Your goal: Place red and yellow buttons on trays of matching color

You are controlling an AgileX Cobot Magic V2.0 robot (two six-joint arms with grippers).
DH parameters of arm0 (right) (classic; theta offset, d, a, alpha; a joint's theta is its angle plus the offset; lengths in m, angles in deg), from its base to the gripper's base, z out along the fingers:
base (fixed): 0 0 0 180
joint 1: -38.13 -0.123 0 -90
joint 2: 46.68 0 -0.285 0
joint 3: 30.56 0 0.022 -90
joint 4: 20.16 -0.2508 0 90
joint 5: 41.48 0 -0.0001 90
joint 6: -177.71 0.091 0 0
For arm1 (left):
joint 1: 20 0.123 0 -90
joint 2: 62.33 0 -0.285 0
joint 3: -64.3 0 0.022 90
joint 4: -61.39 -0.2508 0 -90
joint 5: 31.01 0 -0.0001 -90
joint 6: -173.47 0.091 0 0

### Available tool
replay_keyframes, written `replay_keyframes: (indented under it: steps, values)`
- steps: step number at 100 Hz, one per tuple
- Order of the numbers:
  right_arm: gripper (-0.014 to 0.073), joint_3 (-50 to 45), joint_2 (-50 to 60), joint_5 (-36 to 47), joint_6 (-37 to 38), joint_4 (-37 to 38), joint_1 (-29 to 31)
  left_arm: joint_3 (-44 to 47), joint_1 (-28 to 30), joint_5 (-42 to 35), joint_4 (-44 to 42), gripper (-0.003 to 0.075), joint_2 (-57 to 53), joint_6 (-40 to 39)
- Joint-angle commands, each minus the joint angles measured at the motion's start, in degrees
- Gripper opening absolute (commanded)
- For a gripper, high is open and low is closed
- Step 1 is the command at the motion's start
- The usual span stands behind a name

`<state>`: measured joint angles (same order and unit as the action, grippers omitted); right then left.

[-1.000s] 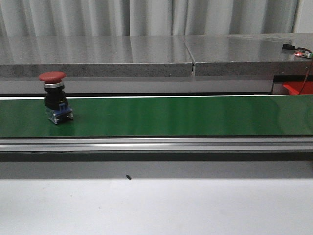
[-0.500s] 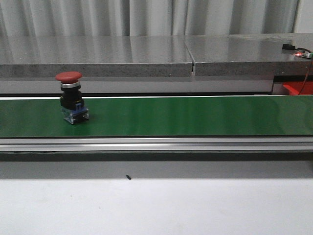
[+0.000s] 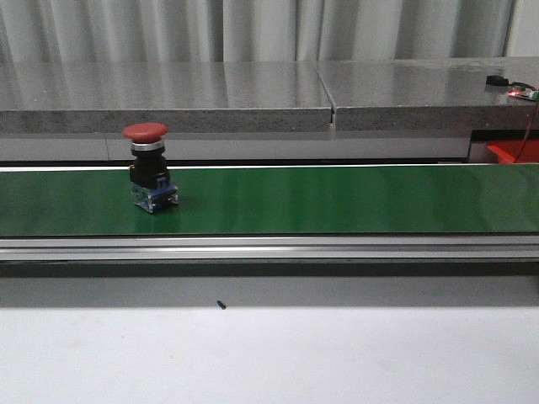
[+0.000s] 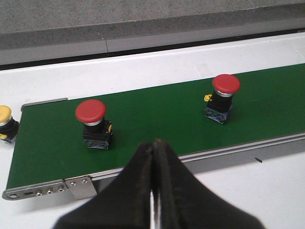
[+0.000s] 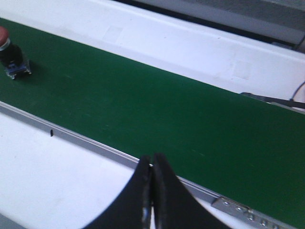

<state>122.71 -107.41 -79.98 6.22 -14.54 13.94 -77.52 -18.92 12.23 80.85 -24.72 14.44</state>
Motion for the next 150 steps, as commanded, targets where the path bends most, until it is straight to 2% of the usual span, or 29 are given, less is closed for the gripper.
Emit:
replay_keyframes:
  steps: [1, 10, 17, 26, 37, 46, 66, 89, 128, 140, 150]
  values:
    - [-0.0055, 5.36, -4.76, 1.26, -0.7, 0.08, -2.39, -1.33, -0.5, -2.59, 1.67, -0.0019, 0.24, -0.04]
    - [-0.0031, 9.64, -10.48, -1.44, -0.7, 0.08, -4.6, -1.33, -0.5, -2.59, 1.67, -0.0019, 0.24, -0.04]
    - [0.0034, 12.92, -14.79, -3.04, -0.72, 0.08, -5.96, -1.33, -0.5, -2.59, 1.67, -0.0019, 0.24, -0.04]
    - [0.019, 17.02, -19.81, -4.33, -1.48, 0.08, -7.65, -1.33, -0.5, -2.59, 1.67, -0.0019, 0.24, -0.04]
    - [0.0438, 22.13, -25.09, -5.24, -1.57, -0.74, -9.89, -1.33, -0.5, -2.59, 1.67, -0.0019, 0.24, -0.04]
    - [0.0533, 26.28, -29.18, -6.89, -2.49, -2.15, -11.45, -1.33, -0.5, -2.59, 1.67, -0.0019, 0.24, -0.04]
    - [0.0538, 35.96, -38.32, -12.07, -8.51, -5.19, -13.46, -1.33, -0.5, -2.59, 1.67, -0.0019, 0.24, -0.04]
    - [0.0538, 42.77, -46.37, -13.69, -17.58, -10.19, -12.95, -1.33, -0.5, -2.59, 1.67, -0.0019, 0.24, -0.04]
    - [0.0536, 43.76, -51.54, -5.01, -18.86, -13.39, -9.41, -1.33, -0.5, -2.59, 1.67, -0.0019, 0.24, -0.04]
    - [0.0489, 43.76, -52.36, -3.41, -20.66, -15.76, -9.41, -1.33, -0.5, -2.59, 1.67, -0.0019, 0.24, -0.04]
    - [0.0396, 43.76, -52.64, -3.48, -21.76, -17.43, -9.41, -1.33, -0.5, -2.59, 1.67, -0.0019, 0.24, -0.04]
